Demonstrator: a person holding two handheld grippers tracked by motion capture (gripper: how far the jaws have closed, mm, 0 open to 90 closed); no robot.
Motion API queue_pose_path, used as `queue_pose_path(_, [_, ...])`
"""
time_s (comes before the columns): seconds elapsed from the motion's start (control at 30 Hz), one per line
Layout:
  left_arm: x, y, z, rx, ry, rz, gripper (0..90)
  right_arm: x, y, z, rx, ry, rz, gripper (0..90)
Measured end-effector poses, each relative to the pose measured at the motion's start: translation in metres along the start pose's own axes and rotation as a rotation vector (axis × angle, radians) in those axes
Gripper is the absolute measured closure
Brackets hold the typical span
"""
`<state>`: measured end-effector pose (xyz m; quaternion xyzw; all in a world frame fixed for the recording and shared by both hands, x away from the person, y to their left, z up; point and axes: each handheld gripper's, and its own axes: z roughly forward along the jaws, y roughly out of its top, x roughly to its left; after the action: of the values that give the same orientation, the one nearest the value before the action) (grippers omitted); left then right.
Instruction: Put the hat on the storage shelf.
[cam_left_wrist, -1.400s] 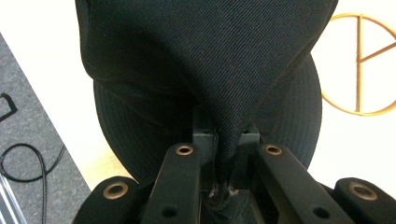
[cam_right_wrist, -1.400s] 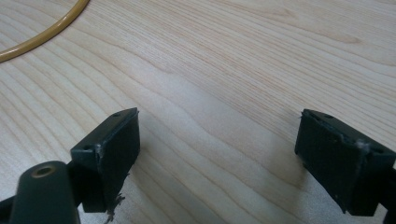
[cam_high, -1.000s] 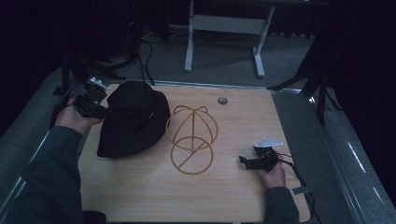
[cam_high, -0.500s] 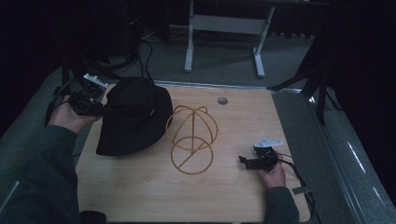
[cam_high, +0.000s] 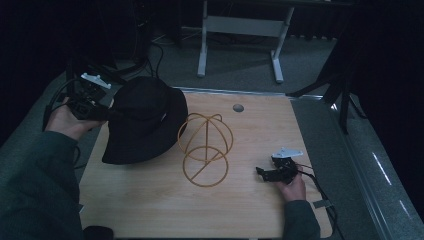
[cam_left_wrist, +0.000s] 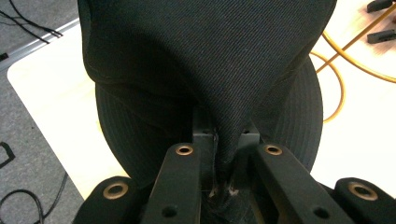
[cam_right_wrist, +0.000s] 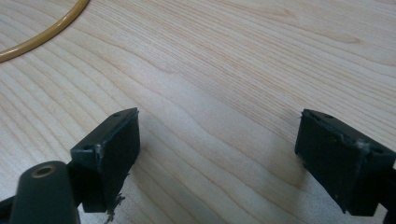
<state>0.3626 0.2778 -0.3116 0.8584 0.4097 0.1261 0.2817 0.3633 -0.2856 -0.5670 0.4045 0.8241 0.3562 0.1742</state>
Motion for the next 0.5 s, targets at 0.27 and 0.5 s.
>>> queue_pose_path(0.27, [-0.002,0.007,-0.009,-0.012,-0.010,0.024,84.8,0.000,0.000,0.000,0.000,0.000,0.000,14.0])
queue_pose_path(0.5, [0.001,0.010,-0.014,-0.028,-0.040,0.035,84.8,0.000,0.000,0.000,0.000,0.000,-0.001,14.0])
